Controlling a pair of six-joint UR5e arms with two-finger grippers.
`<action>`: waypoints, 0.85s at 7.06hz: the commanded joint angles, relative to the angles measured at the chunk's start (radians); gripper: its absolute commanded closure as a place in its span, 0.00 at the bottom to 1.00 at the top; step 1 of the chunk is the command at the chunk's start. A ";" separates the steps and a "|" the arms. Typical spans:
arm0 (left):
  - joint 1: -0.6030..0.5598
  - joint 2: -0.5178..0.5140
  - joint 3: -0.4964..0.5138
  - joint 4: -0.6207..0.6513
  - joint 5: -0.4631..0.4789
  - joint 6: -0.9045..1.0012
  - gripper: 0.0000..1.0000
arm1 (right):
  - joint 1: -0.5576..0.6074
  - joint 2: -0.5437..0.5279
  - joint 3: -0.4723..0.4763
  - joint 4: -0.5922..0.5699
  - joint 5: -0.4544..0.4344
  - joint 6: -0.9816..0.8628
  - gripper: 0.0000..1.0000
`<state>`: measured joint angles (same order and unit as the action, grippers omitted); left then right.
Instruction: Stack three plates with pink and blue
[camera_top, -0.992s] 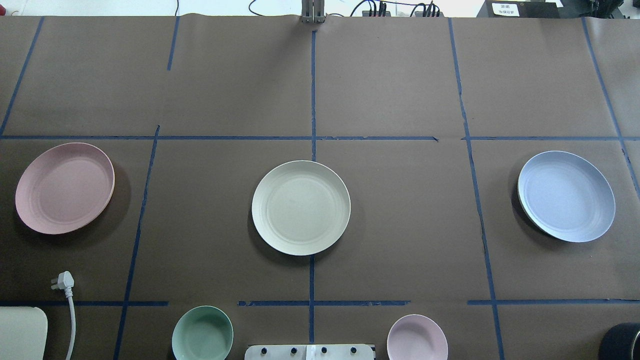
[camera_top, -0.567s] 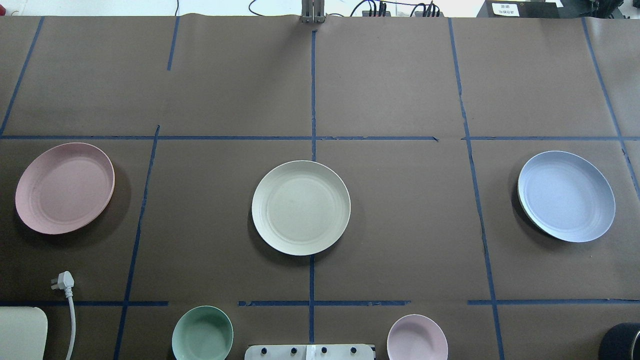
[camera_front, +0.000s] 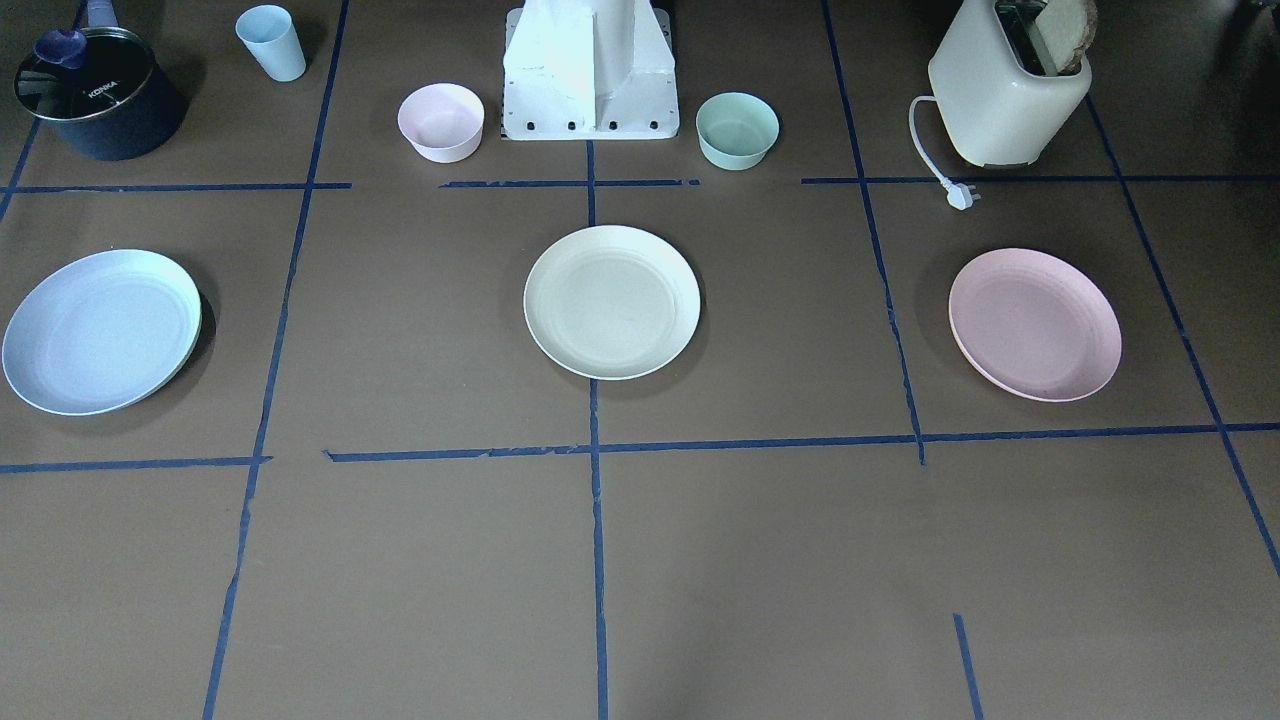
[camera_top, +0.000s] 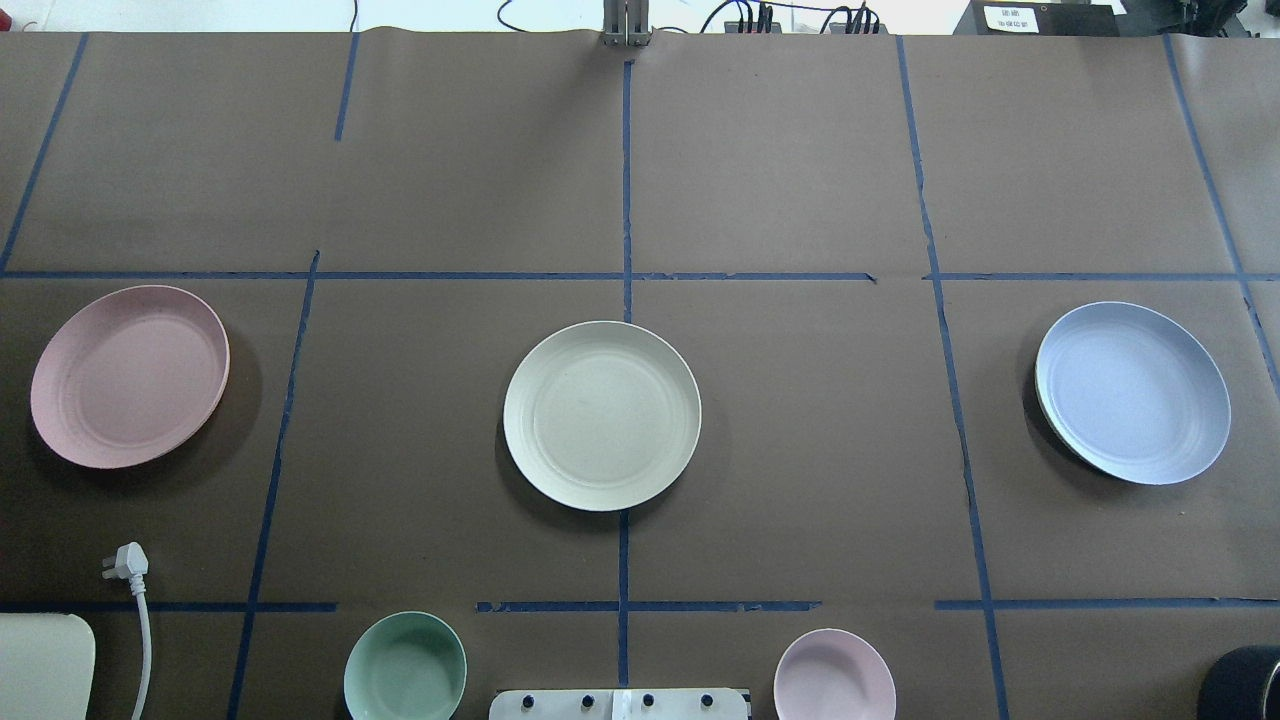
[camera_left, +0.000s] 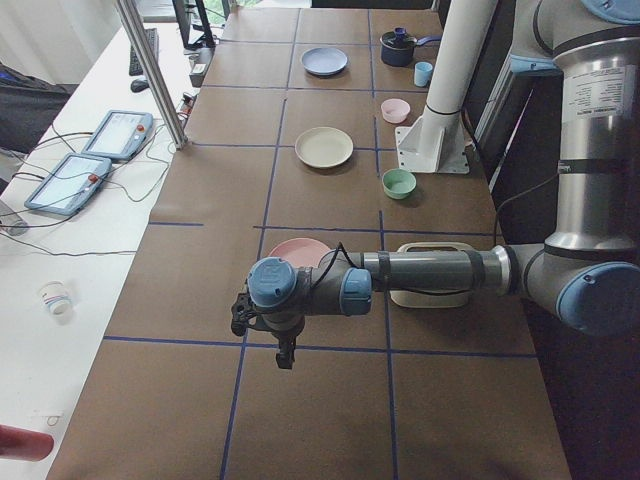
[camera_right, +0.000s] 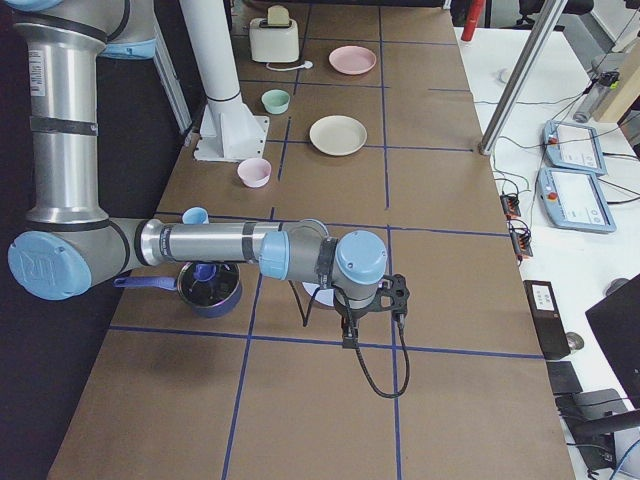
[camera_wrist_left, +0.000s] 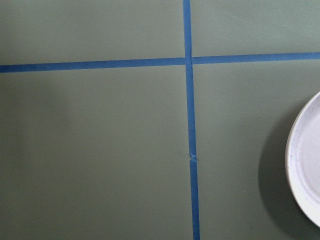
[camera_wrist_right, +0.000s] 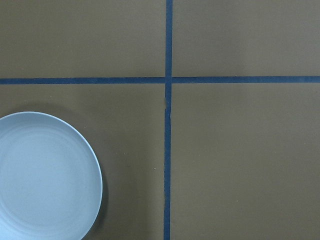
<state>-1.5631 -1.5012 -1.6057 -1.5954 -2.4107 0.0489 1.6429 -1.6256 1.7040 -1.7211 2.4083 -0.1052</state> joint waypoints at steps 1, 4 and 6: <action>0.014 -0.002 -0.072 -0.009 -0.002 -0.181 0.00 | 0.000 0.000 0.012 0.000 0.002 0.001 0.00; 0.203 0.007 -0.056 -0.353 0.004 -0.575 0.00 | -0.005 0.001 0.014 0.000 0.000 0.002 0.00; 0.317 0.007 0.088 -0.679 0.040 -0.803 0.00 | -0.011 0.003 0.012 0.000 -0.001 -0.001 0.00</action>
<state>-1.3137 -1.4948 -1.6034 -2.0731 -2.3958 -0.6152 1.6359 -1.6241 1.7178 -1.7211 2.4081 -0.1042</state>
